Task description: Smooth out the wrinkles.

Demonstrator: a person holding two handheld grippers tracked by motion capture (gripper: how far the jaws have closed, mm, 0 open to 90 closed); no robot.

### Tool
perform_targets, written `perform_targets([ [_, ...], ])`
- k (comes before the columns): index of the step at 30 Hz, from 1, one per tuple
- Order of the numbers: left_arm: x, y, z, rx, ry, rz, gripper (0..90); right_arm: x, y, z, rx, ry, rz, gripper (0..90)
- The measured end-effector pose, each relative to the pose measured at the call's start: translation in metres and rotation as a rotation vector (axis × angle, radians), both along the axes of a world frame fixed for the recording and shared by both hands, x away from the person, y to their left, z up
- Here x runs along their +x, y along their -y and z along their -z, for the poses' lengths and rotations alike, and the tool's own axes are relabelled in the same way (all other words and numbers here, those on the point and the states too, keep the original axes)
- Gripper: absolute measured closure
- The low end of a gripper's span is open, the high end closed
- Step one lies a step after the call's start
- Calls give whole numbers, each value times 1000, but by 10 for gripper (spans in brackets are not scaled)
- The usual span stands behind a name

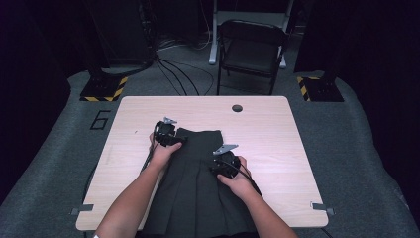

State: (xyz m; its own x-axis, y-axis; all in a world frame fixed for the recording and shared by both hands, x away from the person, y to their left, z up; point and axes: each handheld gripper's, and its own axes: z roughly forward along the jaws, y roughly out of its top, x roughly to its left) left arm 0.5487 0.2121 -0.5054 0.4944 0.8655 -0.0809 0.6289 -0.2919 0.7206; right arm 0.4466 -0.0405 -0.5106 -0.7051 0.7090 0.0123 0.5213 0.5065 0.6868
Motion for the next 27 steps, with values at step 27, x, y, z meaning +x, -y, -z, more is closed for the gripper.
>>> perform_targets([
  [27,15,6,3,-45,-27,13,650,-3,-1,0,-1,4,21,520],
])
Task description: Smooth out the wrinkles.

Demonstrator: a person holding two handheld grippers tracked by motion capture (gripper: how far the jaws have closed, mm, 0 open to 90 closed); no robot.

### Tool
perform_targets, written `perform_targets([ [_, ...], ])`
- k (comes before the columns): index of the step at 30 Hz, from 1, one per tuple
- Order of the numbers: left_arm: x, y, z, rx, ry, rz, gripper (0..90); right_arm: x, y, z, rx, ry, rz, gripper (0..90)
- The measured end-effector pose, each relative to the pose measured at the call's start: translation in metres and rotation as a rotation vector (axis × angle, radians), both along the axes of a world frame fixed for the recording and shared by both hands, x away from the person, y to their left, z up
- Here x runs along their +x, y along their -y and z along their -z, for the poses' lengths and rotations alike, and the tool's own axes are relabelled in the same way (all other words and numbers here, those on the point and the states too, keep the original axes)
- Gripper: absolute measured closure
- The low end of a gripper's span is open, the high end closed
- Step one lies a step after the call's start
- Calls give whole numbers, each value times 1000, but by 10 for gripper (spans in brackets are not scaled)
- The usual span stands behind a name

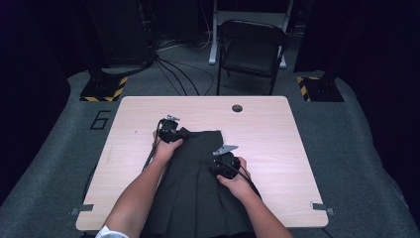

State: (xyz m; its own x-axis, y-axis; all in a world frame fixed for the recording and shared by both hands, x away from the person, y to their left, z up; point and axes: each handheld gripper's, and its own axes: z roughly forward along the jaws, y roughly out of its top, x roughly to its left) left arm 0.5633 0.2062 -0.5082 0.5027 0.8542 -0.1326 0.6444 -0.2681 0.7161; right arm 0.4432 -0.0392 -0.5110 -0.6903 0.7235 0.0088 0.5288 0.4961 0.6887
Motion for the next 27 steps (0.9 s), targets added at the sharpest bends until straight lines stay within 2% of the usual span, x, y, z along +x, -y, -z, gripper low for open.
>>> perform_targets([
  [1,-1,0,-1,10,-1,9,693,0,0,0,0,0,0,520],
  [3,-2,1,-2,3,6,3,771,0,0,0,0,2,-2,520],
  [6,-3,4,-4,16,17,7,816,0,0,0,0,2,-3,520],
  [9,-5,5,-7,26,22,11,829,0,0,0,-1,1,-3,520],
  [14,-8,4,-17,7,49,20,837,0,0,0,4,2,0,520],
  [20,-16,3,-33,-33,91,41,841,-1,1,1,7,17,-2,520],
  [21,-18,4,-35,-59,102,36,841,-2,1,1,13,17,2,520],
  [27,-30,2,-55,-91,147,78,843,-3,3,3,28,23,8,519],
])
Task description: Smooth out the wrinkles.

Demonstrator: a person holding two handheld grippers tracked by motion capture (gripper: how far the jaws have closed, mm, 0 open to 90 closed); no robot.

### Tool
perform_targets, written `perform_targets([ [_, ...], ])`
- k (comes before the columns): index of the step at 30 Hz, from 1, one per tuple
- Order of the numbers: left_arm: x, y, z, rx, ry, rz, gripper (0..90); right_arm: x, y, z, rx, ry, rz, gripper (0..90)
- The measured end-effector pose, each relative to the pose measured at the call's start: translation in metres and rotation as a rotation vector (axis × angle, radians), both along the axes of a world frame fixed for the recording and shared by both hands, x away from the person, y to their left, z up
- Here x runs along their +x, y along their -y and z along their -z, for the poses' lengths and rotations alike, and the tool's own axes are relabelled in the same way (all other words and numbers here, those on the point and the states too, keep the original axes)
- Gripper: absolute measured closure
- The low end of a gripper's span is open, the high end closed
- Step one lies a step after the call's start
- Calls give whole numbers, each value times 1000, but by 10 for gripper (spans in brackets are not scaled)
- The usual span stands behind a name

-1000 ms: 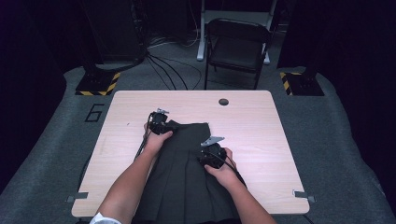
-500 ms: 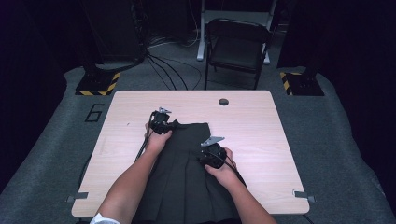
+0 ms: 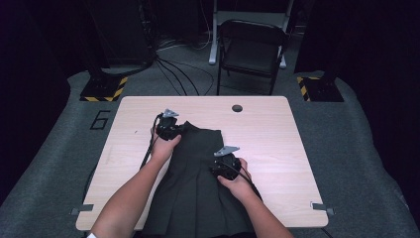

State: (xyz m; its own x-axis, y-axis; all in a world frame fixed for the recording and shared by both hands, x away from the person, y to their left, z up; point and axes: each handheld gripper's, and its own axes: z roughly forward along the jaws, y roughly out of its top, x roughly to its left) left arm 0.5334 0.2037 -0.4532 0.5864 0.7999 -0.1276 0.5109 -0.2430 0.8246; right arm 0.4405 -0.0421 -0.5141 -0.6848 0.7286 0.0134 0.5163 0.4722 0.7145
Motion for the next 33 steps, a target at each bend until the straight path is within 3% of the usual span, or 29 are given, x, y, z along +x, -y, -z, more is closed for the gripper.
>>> perform_targets([
  [7,-16,6,-18,-22,47,47,844,0,1,0,6,1,-2,513],
  [10,-21,12,-27,-12,63,73,844,1,2,-1,4,1,-5,491],
  [15,-23,21,-40,-5,92,92,844,-1,4,-12,9,-19,28,466],
  [16,-23,21,-42,-5,92,101,845,-1,5,-16,10,0,21,468],
  [24,-21,25,-53,-10,110,104,845,-37,-6,-39,54,55,-82,461],
  [27,-23,28,-60,-18,123,110,846,-50,-14,-38,31,76,-128,457],
  [28,-23,28,-63,-5,131,118,845,-53,-16,-38,36,68,-129,454],
  [33,-26,30,-77,-23,160,129,845,-57,-19,-36,55,49,-137,454],
])
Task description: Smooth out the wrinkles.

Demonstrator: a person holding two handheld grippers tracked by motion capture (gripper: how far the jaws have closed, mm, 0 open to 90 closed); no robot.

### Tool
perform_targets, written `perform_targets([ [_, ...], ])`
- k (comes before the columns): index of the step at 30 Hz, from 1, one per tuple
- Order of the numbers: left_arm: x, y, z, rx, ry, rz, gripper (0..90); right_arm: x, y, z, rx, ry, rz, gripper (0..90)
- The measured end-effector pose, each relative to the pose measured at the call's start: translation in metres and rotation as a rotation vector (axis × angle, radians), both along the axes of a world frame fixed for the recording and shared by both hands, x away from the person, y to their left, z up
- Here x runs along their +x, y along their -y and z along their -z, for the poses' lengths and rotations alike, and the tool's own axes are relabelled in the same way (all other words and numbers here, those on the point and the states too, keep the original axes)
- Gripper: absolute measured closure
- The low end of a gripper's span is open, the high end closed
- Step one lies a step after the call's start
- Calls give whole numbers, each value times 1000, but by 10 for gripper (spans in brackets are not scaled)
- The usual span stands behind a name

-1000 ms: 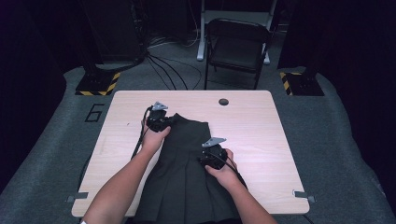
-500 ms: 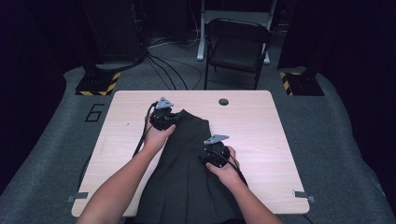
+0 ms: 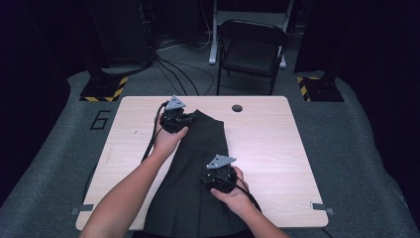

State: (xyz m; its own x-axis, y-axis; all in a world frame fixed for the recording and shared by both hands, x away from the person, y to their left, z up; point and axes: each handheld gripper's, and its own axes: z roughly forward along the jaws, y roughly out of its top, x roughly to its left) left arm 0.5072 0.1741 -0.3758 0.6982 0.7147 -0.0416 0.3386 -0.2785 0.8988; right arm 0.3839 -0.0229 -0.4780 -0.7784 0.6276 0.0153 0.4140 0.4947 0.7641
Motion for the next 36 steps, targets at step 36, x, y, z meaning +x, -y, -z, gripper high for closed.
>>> perform_targets([
  [36,-58,-33,-24,-65,89,169,844,18,-13,34,-56,-64,54,459],
])
